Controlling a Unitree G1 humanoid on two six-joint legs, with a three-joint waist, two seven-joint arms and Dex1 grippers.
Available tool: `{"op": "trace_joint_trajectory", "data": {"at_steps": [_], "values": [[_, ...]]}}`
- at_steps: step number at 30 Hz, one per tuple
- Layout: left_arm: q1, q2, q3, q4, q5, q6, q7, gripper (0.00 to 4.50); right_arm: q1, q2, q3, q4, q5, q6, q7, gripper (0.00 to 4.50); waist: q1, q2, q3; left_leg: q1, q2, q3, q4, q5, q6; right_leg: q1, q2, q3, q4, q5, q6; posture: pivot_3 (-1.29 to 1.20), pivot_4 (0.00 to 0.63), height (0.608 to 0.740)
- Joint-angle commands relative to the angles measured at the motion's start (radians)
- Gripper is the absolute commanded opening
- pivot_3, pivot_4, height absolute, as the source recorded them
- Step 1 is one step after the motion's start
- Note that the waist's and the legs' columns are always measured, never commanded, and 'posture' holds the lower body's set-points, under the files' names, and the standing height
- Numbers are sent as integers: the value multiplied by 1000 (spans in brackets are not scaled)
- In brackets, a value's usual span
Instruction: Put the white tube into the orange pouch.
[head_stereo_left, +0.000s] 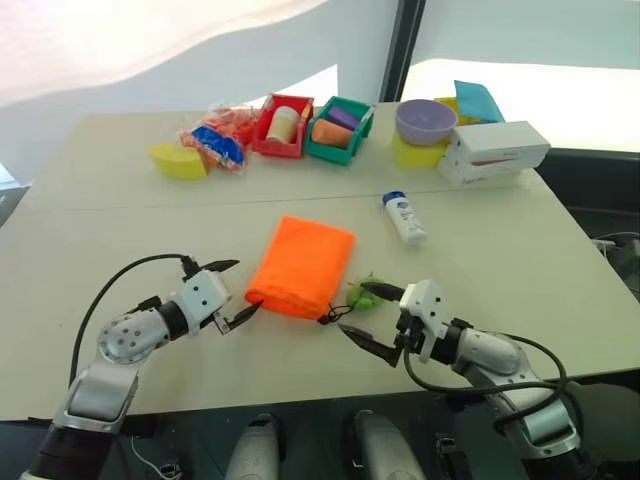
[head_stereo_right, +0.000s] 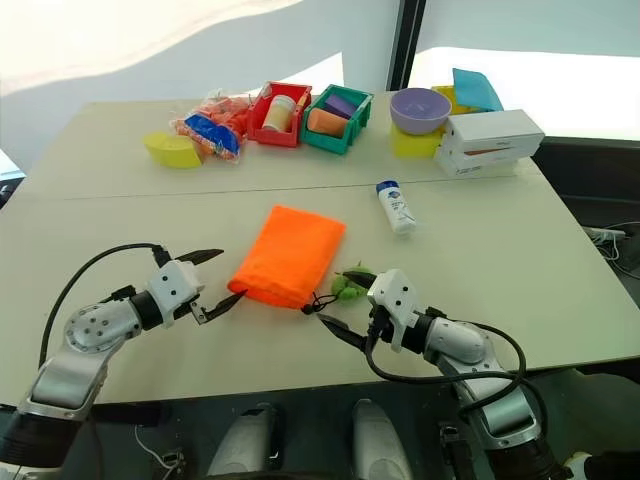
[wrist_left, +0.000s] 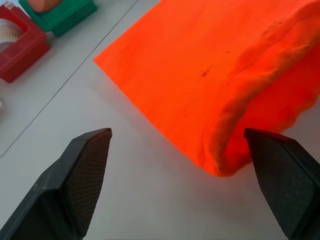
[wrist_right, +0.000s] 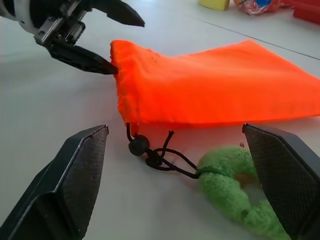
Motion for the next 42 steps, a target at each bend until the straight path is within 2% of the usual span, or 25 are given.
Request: {"op": "trace_joint_trajectory", "data": {"at_steps": [1,7,10,14,16,24,29,35,42], "values": [[-16,-17,-20,10,37,-35,28,4500,1,-10,-12,-27,-8,-25,1,4457,0,0,0,0,0,0,0,0,0,0,0,0,0,0,0,0,150,740],[-43,-86,-39,43,26,-24,54,4500,5,-13,-22,-29,-15,-24,-7,4457,2,0,0,0,0,0,1,0,0,0,1,0,1,0,0,0,150,740],[-40,-109,-42,40,11,-30,49,3197,3,-9,-29,-23,-19,-23,-17,4500,2,0,0,0,0,0,1,0,0,0,0,0,1,0,0,0,150,740],[-37,-116,-41,35,3,-32,43,950,-1,-8,-39,-17,-18,-21,-27,4500,1,0,0,0,0,0,1,0,0,0,1,0,1,0,0,0,150,740],[-35,-116,-38,35,-1,-34,44,55,-4,-2,-48,-12,-13,-17,-37,4500,1,0,0,0,0,0,1,0,0,0,1,0,1,0,0,0,150,740],[3,-124,19,-34,-140,58,16,55,-103,91,-132,100,-39,14,-206,4500,0,0,0,0,0,0,1,0,0,1,1,0,2,0,0,0,150,740],[78,-107,79,-172,-287,204,-4,55,-269,148,-186,340,-141,0,-403,4500,-5,0,0,0,0,0,2,0,0,1,1,0,2,2,-2,0,150,740],[79,-109,43,-178,-256,222,6,55,-440,183,-212,658,-228,-122,-544,4500,-4,0,0,0,0,0,2,0,1,1,2,0,2,3,-3,0,150,740],[62,-123,17,-158,-228,219,25,55,-558,220,-271,890,-175,-186,-546,4500,-6,0,0,0,0,0,2,0,1,1,2,1,3,3,-3,0,150,740]]}}
